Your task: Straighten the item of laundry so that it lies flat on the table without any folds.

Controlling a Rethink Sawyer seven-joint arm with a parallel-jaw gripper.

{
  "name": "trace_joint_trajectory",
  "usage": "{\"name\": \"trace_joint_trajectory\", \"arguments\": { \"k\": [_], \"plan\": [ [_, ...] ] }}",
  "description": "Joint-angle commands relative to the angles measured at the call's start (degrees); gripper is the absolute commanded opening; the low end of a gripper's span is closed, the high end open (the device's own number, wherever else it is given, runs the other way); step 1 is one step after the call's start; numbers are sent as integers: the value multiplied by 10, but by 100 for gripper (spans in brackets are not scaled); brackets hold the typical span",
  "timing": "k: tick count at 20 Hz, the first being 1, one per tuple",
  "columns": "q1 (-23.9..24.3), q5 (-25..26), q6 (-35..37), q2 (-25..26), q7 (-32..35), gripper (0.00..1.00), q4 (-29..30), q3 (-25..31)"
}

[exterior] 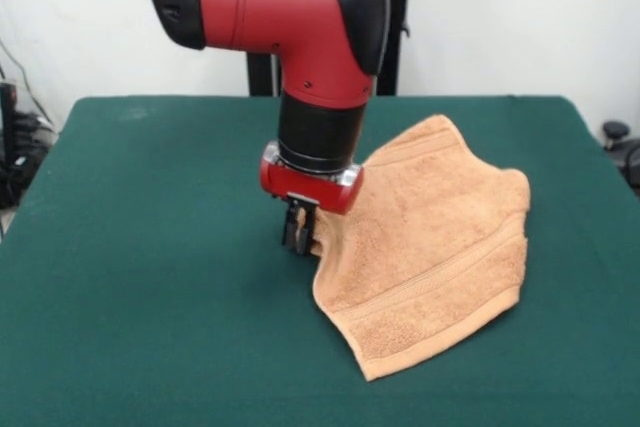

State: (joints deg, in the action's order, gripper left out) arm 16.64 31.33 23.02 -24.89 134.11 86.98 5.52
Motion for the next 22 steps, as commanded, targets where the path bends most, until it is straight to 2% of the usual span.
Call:
{"name": "trace_joint_trajectory", "arguments": {
  "k": [1,7,14,22],
  "plan": [
    [34,1,40,-57,-55,0,102,31],
    [63,17,55,-89,-87,0,125,36],
    [82,39,49,-81,-102,0,118,42],
    [83,56,37,-63,-90,0,99,44]
  ]
}}
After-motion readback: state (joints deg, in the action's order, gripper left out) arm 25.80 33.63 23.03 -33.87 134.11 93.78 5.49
